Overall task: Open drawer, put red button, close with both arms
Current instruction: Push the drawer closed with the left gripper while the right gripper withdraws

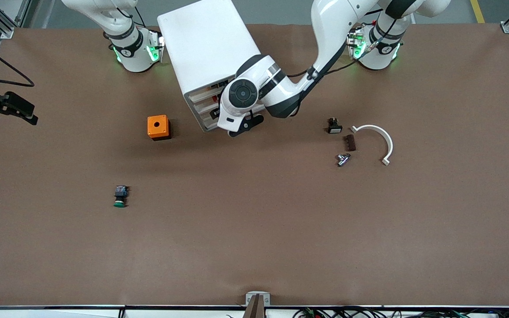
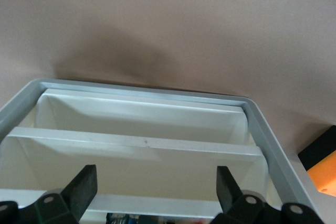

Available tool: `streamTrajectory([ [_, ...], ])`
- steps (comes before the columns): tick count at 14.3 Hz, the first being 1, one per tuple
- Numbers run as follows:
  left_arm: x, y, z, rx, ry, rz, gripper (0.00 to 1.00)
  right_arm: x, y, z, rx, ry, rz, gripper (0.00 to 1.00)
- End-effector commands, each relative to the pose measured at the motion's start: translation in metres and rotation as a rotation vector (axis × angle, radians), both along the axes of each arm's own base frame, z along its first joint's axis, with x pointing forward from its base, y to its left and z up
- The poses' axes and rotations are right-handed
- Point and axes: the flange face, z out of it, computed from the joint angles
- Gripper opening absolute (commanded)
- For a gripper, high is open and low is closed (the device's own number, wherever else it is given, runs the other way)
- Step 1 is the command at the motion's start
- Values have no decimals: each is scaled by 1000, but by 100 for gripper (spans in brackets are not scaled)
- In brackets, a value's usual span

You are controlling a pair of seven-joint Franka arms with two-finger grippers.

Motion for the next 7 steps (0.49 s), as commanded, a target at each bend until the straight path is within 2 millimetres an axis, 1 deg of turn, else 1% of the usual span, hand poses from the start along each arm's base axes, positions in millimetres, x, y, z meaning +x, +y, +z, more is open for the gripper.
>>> streamTrajectory([
  [1, -3, -3, 1, -17, 14, 11, 100, -3, -3, -6, -21, -7, 9, 100],
  [4, 1, -1, 0, -15, 14, 17, 100, -4, -9, -6, -20, -5, -1, 100],
  [5, 3, 0, 3, -17, 9, 19, 100, -4, -10, -5, -20, -6, -3, 100],
  [7, 16, 8, 7, -9, -14, 34, 100, -4, -9, -4, -22, -9, -1, 100],
])
